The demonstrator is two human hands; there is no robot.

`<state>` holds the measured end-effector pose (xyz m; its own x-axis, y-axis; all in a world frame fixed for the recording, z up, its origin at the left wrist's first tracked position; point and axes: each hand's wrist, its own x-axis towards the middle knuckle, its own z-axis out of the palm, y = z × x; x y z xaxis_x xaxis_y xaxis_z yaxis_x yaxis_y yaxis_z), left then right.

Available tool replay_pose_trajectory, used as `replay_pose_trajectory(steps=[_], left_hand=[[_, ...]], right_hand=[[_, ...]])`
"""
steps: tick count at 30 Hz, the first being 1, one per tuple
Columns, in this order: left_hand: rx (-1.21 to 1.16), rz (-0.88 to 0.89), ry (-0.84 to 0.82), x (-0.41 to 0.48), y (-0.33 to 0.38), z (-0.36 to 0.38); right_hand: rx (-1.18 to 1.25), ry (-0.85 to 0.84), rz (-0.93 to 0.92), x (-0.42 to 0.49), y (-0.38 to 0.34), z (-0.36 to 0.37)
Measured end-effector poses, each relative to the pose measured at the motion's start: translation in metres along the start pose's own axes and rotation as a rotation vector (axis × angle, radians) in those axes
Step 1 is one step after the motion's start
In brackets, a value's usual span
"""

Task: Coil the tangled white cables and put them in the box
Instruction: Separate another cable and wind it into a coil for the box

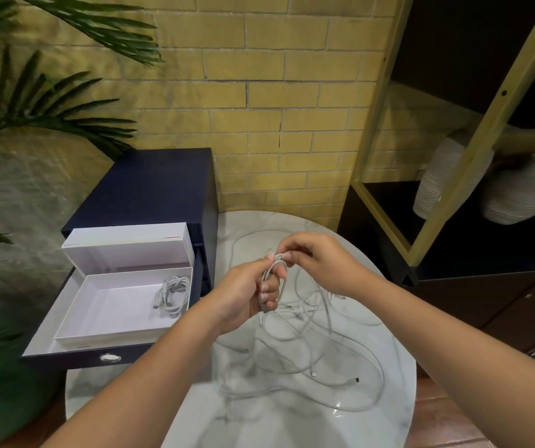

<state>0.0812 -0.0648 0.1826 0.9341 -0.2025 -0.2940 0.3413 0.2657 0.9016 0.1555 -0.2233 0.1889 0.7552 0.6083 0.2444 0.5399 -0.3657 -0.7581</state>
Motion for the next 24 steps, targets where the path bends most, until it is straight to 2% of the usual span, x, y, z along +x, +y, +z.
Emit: replay_pose_trajectory(steps=[4, 9, 13, 24], left_hand=[[-0.009, 0.035, 0.018, -0.0004, 0.0001, 0.0013], [-0.065, 0.05, -0.031, -0.0009, -0.0019, 0.0033], [-0.107, 0.086, -0.045, -0.0029, -0.0014, 0.0024], [0.133, 0.099, 0.008, -0.0056, -0.0022, 0.0092]], right_hand=[[0.185, -0.088, 0.07, -0.0035, -0.003, -0.0007], [0.206, -0.048, 0.12, -0.0038, -0.0038, -0.0013], [0.314, -0.018, 0.166, -0.004, -0.0014, -0.0028], [0.423, 0.019, 0.245, -0.0055, -0.0038, -0.0009]])
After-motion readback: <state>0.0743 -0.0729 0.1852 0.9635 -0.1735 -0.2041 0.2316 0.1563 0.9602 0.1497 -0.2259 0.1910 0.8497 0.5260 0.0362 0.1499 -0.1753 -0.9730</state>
